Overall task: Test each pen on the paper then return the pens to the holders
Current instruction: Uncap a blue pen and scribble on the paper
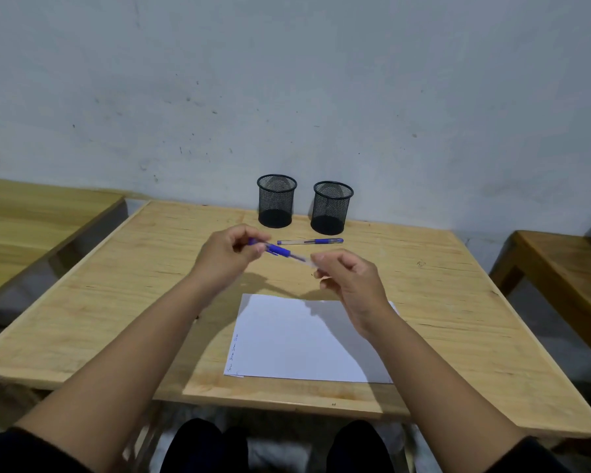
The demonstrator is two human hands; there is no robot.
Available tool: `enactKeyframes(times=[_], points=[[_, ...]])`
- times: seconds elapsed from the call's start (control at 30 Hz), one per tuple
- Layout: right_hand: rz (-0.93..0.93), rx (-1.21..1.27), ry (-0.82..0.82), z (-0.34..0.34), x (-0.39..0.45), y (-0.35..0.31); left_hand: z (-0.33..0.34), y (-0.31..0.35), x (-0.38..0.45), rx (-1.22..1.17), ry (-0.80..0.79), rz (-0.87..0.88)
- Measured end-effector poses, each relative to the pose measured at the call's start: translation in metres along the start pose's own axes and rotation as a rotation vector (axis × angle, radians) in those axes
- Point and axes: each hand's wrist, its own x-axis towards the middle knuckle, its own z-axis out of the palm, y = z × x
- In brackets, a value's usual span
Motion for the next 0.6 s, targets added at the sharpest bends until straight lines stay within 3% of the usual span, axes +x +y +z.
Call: enactKeyframes(times=[0.13,0.5,0.6], points=[[0.026,-0.257,-0.073,0.006,-0.011,0.010,0.001,-0.001,0.001,-0.230,0.004,-0.015],[-0.023,-0.375,0.060,0.012,-0.001,0.010,0.036,0.009,0.010,-0.227,-0.010,0.010],[0.001,-0.362,0.154,0.005,0.008,0.014,0.049,0.005,0.016,-0.062,0.035,0.024]])
